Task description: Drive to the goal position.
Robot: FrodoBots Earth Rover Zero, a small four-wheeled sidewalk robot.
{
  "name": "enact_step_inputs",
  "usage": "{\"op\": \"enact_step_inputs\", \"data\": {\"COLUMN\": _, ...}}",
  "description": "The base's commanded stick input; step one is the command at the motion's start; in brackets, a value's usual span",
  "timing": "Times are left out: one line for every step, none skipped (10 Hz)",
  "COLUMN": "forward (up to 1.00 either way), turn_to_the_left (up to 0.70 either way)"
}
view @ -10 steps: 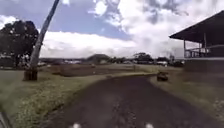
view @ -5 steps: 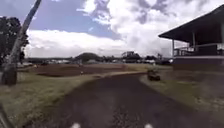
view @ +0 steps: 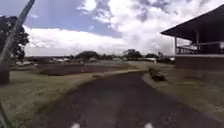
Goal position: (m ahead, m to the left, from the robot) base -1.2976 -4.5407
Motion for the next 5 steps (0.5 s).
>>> {"op": "enact_step_inputs", "data": {"forward": 0.7, "turn_to_the_left": 0.0}}
{"op": "enact_step_inputs", "data": {"forward": 0.7, "turn_to_the_left": 0.0}}
{"op": "enact_step_inputs", "data": {"forward": 0.7, "turn_to_the_left": 0.0}}
{"op": "enact_step_inputs", "data": {"forward": 0.7, "turn_to_the_left": 0.0}}
{"op": "enact_step_inputs", "data": {"forward": 0.7, "turn_to_the_left": 0.0}}
